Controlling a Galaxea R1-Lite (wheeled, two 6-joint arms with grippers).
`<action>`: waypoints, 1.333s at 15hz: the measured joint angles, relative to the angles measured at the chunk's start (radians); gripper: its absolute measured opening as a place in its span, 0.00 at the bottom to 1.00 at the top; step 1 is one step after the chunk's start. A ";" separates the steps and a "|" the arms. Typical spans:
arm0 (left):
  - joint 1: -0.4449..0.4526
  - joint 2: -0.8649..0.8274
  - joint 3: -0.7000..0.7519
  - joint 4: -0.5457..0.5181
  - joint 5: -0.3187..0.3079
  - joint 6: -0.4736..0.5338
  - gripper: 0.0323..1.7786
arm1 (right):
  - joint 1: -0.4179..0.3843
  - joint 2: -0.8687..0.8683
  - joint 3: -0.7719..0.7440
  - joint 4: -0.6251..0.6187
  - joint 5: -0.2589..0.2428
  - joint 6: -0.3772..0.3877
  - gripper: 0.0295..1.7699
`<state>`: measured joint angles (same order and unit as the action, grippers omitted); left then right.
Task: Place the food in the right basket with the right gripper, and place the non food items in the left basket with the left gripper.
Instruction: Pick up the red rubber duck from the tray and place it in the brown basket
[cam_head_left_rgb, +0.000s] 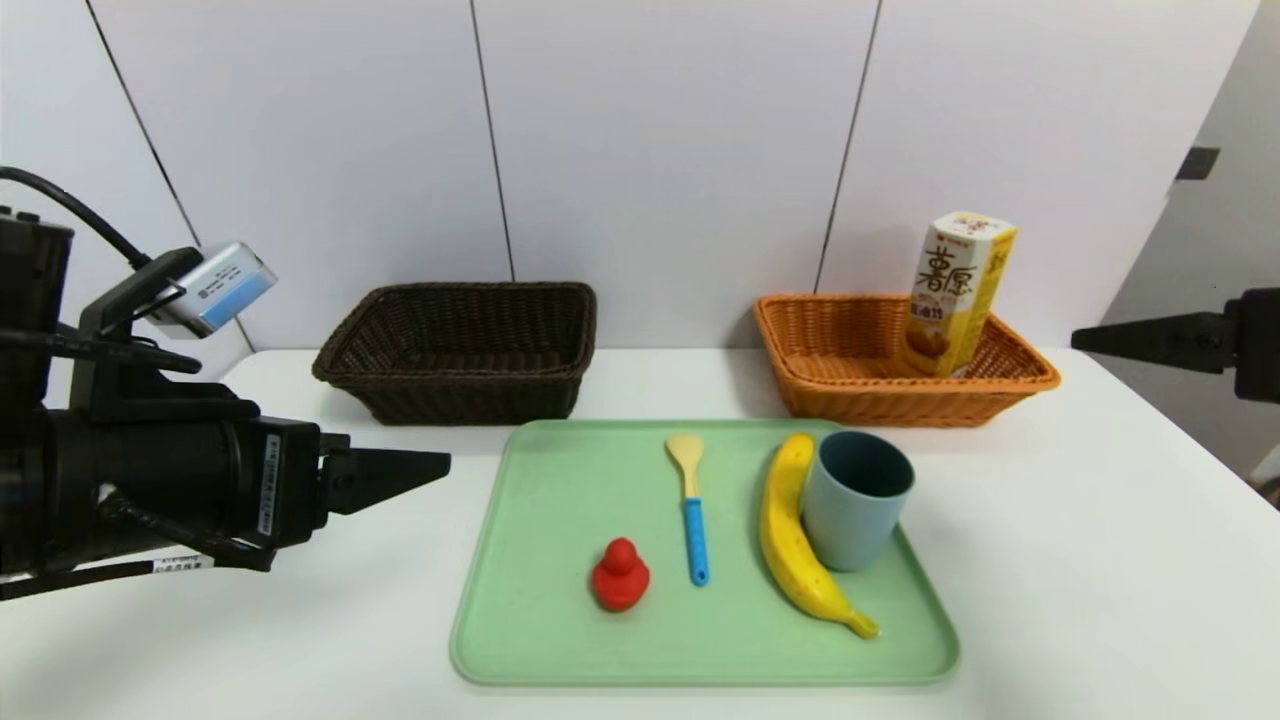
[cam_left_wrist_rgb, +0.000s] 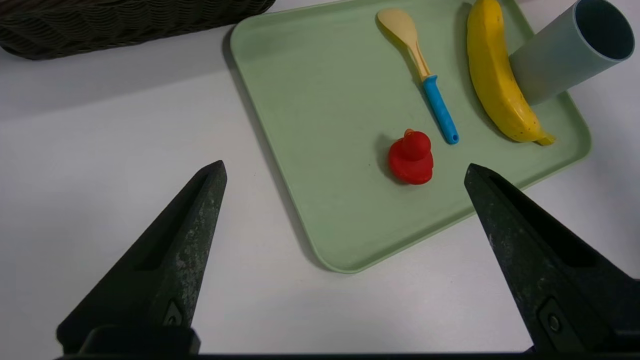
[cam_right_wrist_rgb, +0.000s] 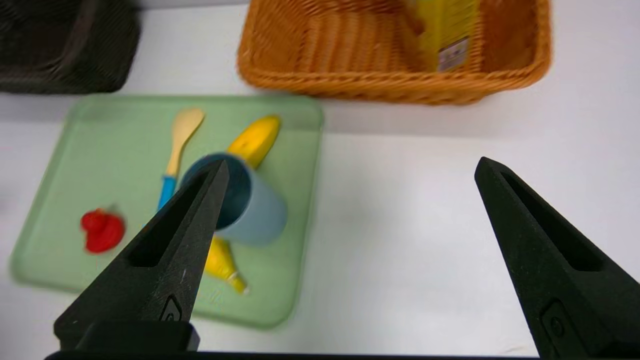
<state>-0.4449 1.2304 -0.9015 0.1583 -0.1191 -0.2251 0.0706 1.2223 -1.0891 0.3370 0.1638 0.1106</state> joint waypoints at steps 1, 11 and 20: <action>-0.007 0.007 0.000 0.000 0.000 -0.005 0.95 | 0.001 -0.029 0.014 0.023 0.045 -0.001 0.96; -0.100 0.055 0.001 -0.071 -0.001 -0.018 0.95 | 0.196 -0.214 0.144 0.069 0.137 -0.085 0.96; -0.294 0.287 -0.076 -0.139 0.145 -0.058 0.95 | 0.195 -0.198 0.146 0.069 0.136 -0.079 0.96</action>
<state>-0.7389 1.5179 -0.9779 0.0191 0.0260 -0.2832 0.2655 1.0240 -0.9434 0.4055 0.3000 0.0313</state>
